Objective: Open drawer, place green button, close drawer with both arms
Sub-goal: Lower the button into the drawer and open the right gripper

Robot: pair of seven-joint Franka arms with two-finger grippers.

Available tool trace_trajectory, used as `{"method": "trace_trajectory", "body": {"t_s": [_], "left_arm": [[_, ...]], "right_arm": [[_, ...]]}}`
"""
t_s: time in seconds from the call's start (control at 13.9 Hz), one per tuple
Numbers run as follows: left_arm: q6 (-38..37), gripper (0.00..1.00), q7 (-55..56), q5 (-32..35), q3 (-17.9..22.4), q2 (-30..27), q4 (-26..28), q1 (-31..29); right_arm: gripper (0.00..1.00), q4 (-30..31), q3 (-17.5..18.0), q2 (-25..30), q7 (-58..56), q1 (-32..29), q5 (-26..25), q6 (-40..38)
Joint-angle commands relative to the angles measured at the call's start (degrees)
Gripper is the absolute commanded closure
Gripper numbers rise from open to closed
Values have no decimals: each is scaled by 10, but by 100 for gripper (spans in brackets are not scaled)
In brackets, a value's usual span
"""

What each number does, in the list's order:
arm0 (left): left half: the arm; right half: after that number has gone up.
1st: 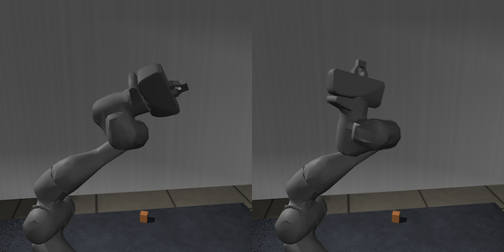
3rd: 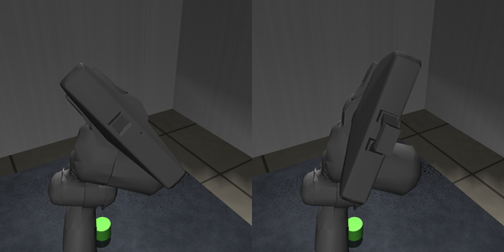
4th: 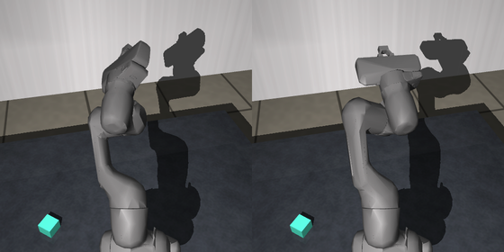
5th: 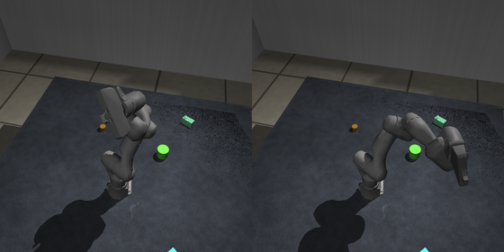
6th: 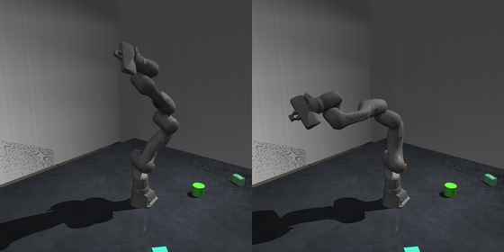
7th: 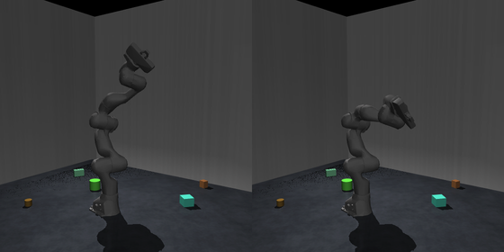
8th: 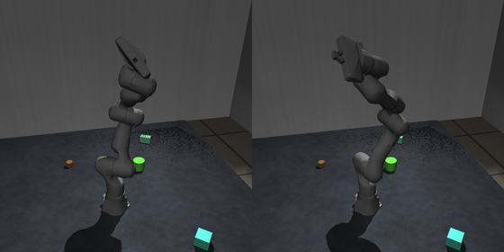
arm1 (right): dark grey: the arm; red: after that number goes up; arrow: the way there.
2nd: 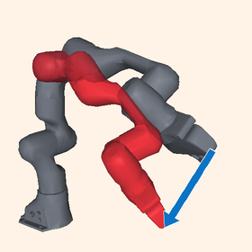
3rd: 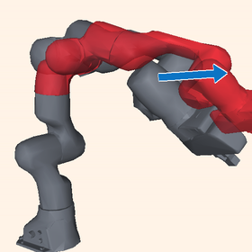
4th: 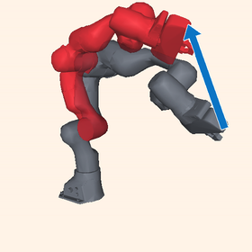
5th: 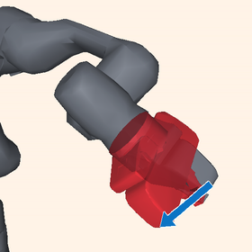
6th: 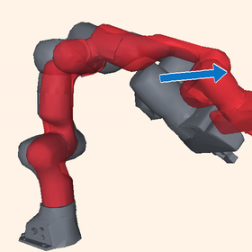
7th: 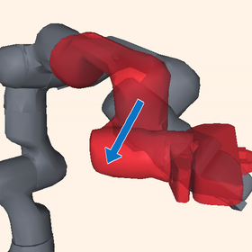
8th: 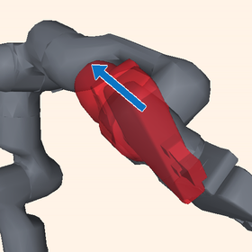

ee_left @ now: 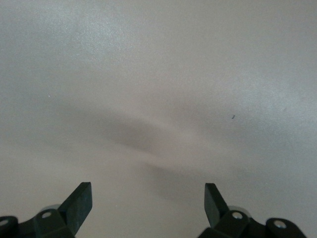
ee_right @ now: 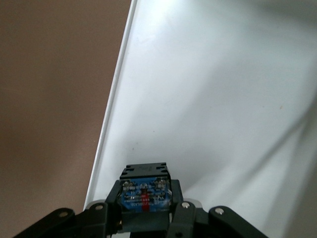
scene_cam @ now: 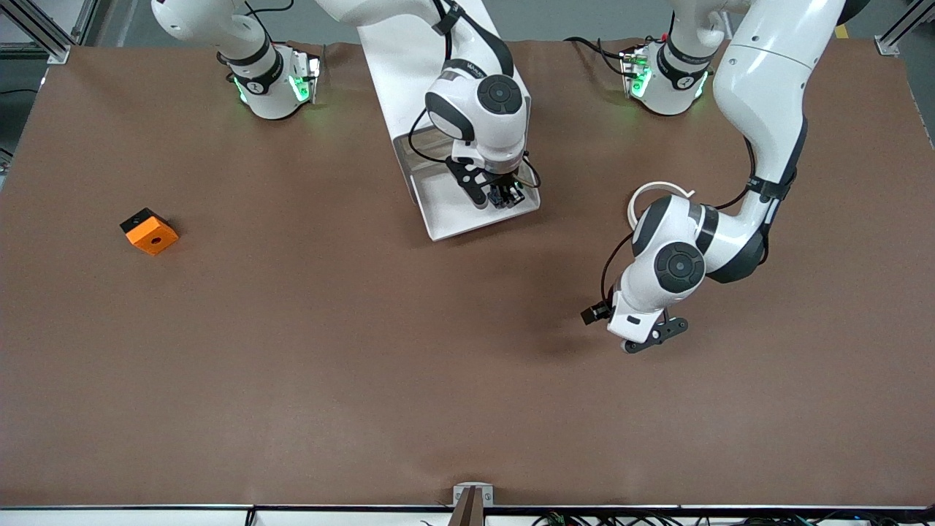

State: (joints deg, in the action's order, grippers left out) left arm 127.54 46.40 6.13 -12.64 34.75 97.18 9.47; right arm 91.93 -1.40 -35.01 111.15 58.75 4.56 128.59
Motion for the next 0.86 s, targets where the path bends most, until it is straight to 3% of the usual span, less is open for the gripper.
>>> {"method": "trace_trajectory", "body": {"t_s": [0.0,0.36,0.43,0.5,0.79], "left_arm": [[-10,0,13,15,2,5,-10,4],[-10,0,13,15,2,9,-10,3],[-10,0,13,15,2,9,-10,3],[-10,0,13,15,2,9,-10,3],[-10,0,13,15,3,10,-10,3]], "right_arm": [[100,-18,-7,-14,12,12,1,-4],[100,-18,-7,-19,11,17,-3,-4],[64,-20,-7,-19,11,17,-1,-4],[1,-24,-7,-19,12,16,1,-4],[0,-40,-8,-18,-11,10,-3,-12]]}}
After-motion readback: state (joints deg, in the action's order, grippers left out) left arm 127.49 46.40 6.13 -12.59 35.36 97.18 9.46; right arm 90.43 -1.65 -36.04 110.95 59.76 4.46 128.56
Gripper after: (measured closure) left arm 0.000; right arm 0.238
